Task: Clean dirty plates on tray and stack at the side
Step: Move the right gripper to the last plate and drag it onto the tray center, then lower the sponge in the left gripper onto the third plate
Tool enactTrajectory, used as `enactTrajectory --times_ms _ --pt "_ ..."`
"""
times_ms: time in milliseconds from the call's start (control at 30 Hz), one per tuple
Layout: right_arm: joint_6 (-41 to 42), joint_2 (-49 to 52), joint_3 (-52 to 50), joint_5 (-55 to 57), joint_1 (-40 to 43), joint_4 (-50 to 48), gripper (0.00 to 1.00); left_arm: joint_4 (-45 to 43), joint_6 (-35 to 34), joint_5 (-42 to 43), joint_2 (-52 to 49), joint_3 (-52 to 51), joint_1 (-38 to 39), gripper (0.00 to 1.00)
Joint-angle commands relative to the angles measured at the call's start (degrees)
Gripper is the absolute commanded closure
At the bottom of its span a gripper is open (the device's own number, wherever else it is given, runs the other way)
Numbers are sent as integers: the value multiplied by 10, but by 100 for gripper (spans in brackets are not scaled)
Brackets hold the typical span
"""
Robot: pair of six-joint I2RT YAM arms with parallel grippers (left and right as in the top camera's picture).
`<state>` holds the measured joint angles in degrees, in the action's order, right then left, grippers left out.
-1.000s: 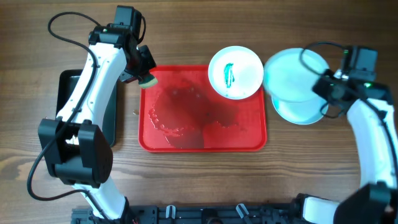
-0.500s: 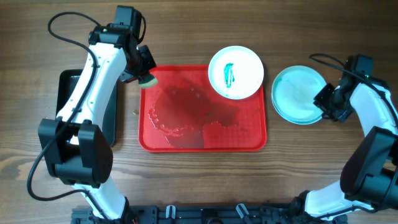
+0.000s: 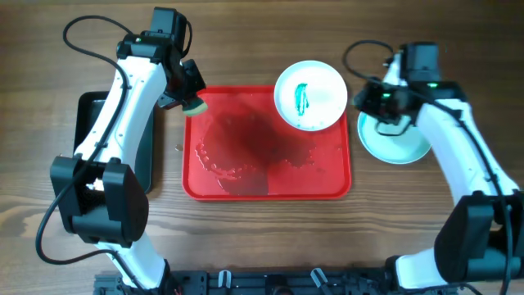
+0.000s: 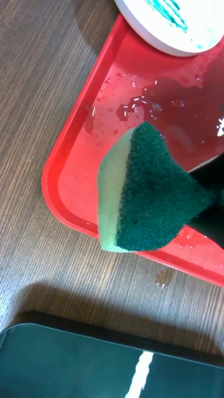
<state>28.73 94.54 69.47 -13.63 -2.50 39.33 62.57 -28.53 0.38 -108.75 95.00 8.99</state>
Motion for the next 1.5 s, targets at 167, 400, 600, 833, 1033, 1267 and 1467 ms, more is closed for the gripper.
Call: enactTrajectory --times_ms 167,400,600,833,1033,1267,1467 --pt "135 87 5 118 -88 -18 71 -1 9 7 2 1 0 96" --pt "128 152 5 77 -89 -53 88 -1 9 7 2 1 0 96" --pt "92 177 5 6 -94 -59 96 -1 9 7 2 1 0 96" --pt "40 177 6 -46 -179 -28 96 -1 9 7 2 1 0 96" --pt "9 166 25 -48 -240 -12 73 -2 9 7 2 1 0 96" --pt "-120 168 77 14 -238 -61 41 -2 9 7 2 1 0 96" --pt "-148 205 77 23 -238 -89 43 4 12 6 2 1 0 96"
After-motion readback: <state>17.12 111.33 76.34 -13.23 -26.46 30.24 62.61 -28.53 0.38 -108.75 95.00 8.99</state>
